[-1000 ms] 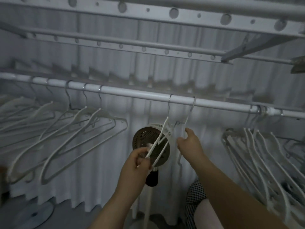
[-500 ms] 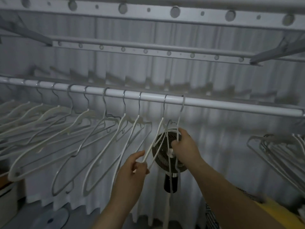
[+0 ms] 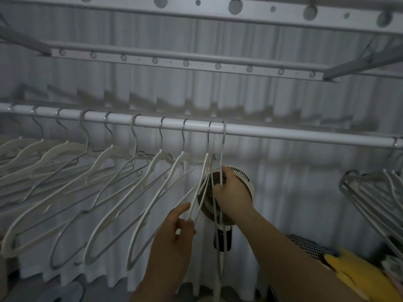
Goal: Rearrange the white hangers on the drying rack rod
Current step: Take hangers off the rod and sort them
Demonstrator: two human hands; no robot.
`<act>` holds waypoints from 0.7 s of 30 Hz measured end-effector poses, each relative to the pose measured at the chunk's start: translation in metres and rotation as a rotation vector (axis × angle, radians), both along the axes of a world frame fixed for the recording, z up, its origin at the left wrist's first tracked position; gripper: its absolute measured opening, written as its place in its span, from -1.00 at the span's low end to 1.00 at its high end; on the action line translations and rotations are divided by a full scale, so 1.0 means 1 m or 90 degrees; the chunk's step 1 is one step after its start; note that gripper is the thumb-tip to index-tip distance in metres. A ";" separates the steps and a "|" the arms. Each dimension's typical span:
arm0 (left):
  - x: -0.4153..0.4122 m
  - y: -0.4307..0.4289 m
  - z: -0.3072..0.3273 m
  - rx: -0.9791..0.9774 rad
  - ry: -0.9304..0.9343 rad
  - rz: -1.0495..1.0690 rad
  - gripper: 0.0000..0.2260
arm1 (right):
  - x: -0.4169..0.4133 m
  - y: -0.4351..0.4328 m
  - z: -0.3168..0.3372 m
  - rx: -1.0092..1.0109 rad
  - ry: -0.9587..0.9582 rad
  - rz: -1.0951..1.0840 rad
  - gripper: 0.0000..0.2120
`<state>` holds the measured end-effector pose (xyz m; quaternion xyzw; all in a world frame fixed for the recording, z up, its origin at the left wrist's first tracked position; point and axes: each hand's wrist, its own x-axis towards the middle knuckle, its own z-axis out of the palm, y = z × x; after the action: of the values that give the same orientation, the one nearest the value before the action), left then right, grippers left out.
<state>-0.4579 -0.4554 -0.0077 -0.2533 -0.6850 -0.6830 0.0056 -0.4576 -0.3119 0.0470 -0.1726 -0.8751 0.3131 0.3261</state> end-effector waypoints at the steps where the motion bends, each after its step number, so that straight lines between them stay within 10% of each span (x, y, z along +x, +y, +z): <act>1: 0.000 -0.001 0.000 -0.001 0.003 0.001 -0.77 | 0.000 0.000 0.000 -0.005 0.002 0.002 -0.55; 21: 0.002 -0.004 -0.003 -0.029 0.059 0.033 -0.71 | 0.020 0.006 -0.001 -0.091 0.014 -0.026 -0.52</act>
<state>-0.4564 -0.4599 -0.0103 -0.2665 -0.7056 -0.6548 0.0493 -0.4374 -0.3059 0.0464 -0.2100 -0.8433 0.3697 0.3288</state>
